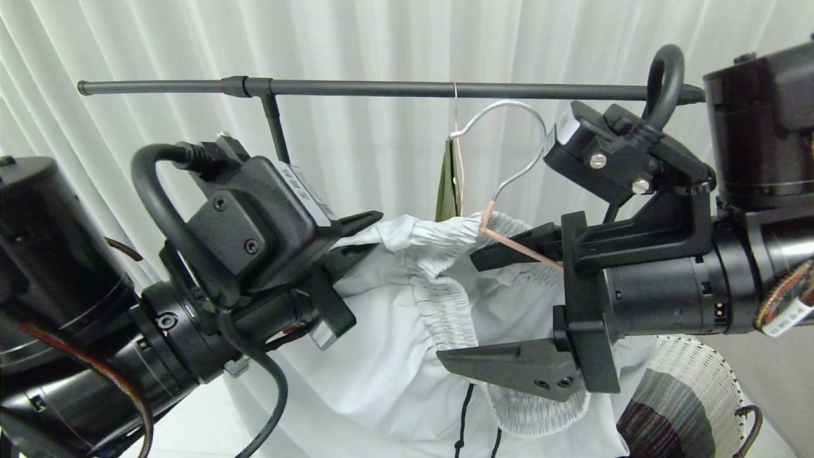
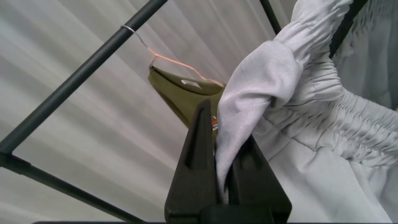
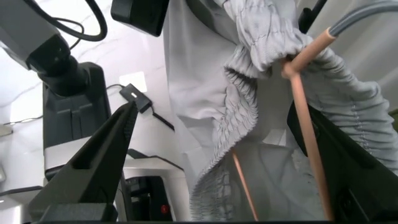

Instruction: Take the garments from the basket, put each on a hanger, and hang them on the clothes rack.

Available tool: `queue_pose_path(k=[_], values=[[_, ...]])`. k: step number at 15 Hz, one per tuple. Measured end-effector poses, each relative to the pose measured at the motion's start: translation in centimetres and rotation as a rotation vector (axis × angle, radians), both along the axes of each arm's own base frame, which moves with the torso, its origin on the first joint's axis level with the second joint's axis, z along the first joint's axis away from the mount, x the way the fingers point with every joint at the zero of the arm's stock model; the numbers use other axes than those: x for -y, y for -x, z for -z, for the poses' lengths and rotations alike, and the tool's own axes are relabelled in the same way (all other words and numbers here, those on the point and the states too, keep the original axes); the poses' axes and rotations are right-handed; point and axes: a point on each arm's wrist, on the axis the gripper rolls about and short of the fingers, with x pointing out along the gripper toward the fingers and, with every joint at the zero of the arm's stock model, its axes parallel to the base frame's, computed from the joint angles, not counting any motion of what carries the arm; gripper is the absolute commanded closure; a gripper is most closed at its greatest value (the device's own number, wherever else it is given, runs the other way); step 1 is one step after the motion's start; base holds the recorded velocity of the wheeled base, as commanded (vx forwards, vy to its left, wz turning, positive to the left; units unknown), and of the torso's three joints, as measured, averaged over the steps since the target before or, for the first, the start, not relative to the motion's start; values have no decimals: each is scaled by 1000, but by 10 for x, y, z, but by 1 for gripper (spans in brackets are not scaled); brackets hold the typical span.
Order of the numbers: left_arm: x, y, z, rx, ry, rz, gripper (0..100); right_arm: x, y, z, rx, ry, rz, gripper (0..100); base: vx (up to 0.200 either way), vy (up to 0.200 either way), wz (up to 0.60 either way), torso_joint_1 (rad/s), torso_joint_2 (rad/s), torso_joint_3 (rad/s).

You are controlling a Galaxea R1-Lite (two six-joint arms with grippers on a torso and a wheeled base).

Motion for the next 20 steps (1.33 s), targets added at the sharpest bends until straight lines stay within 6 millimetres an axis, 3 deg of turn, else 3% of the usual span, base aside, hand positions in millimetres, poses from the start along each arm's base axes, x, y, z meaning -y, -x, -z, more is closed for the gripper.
queue_pose_path(k=[6, 7, 18, 19, 20], values=[[0, 0, 1, -2, -1, 1, 100, 3, -3, 3, 5, 41, 69, 0, 0, 0, 0, 0, 0, 0], [0, 0, 1, -2, -1, 0, 100, 4, -3, 4, 4, 44, 71, 100, 0, 0, 0, 0, 0, 0], [-1, 1, -1, 6, 6, -1, 100, 4, -2, 2, 9, 39, 69, 100, 0, 0, 0, 0, 0, 0], [-1, 1, -1, 6, 6, -1, 0, 5, -2, 2, 11, 37, 68, 100, 0, 0, 0, 0, 0, 0], [-1, 1, -1, 6, 6, -3, 0, 4, -1, 1, 9, 34, 67, 100, 0, 0, 0, 0, 0, 0]])
